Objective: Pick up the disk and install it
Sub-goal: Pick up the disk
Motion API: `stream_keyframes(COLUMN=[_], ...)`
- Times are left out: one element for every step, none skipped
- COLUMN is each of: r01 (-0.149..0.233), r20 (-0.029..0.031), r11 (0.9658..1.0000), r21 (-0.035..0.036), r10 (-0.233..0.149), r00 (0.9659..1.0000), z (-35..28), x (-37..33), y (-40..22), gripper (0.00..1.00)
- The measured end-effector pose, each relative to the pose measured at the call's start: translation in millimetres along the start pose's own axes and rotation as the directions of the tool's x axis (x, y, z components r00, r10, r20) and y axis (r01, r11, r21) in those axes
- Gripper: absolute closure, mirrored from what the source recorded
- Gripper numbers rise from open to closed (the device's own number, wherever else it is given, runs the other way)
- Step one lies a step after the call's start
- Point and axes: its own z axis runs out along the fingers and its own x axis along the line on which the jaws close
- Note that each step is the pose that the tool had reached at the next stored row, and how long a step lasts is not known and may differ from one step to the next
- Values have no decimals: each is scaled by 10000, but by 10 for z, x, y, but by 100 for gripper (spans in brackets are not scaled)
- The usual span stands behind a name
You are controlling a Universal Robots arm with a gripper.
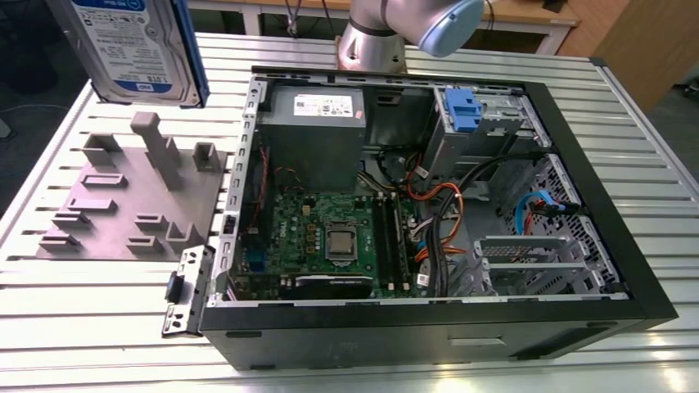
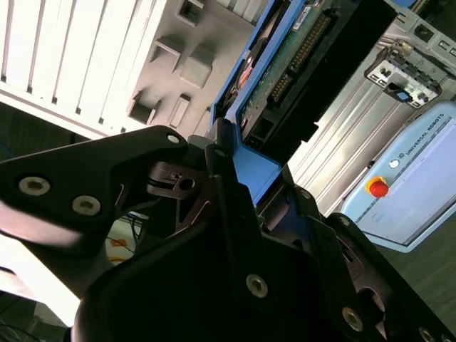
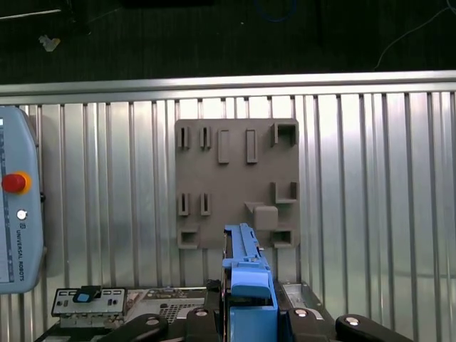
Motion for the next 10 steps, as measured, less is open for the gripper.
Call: stream_keyframes(r01=[0, 0, 0, -1, 0, -1, 0, 0, -1, -1], r20=[0, 0, 0, 1, 0, -1, 1, 0, 1, 0], r11=[10000, 10000, 10000, 10000, 10000, 10000, 10000, 10000, 10000, 10000], r21=[0, 0, 0, 1, -1, -2, 0, 0, 0, -1], r10=[0, 0, 0, 1, 0, 1, 0, 0, 1, 1], r00=[10000, 10000, 10000, 10000, 10000, 10000, 10000, 10000, 10000, 10000], z=[1, 1, 3, 3, 3, 4, 6, 7, 8, 9], x=[3, 8, 18, 27, 37, 51, 60, 64, 67, 68], y=[-19, -33, -37, -39, -41, -42, -43, -47, -54, -65], gripper=[64, 64, 64, 64, 64, 64, 64, 64, 64, 64])
